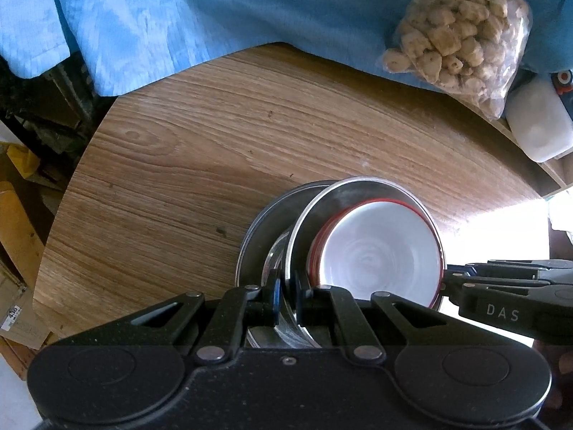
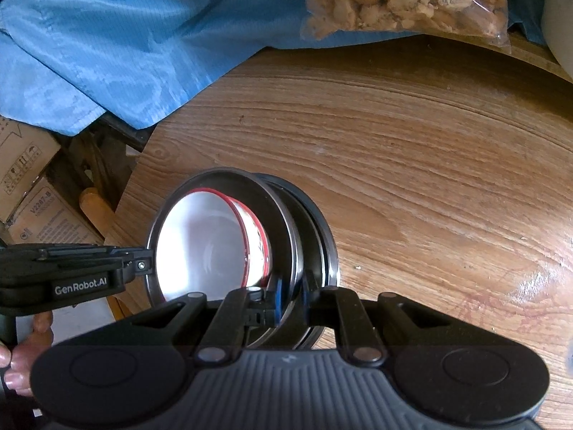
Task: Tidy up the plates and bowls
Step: 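Lower the bowl stack onto the stacked steel plates with both grippers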
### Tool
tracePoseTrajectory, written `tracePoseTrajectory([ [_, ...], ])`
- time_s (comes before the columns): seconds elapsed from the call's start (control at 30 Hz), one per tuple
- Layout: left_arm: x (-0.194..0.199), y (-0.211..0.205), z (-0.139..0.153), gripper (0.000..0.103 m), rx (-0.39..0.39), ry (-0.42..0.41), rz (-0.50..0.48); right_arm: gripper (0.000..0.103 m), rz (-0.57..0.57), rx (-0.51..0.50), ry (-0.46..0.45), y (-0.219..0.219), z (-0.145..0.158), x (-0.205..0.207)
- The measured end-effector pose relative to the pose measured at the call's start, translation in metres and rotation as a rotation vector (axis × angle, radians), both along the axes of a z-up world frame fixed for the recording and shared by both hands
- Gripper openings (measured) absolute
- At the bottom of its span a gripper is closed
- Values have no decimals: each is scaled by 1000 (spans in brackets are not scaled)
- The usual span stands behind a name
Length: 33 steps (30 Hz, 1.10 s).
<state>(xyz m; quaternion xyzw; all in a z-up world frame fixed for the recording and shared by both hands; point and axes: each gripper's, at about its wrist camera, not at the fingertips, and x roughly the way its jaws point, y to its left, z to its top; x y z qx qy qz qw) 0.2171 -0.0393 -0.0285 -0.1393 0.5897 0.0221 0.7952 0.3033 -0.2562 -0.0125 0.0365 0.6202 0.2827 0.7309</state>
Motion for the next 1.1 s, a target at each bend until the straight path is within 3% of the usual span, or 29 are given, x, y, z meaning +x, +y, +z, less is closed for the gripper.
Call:
tracePoseTrajectory([
  [1.1, 3, -2, -4, 6, 33, 29, 10, 13, 25, -4, -2, 5, -5, 1],
])
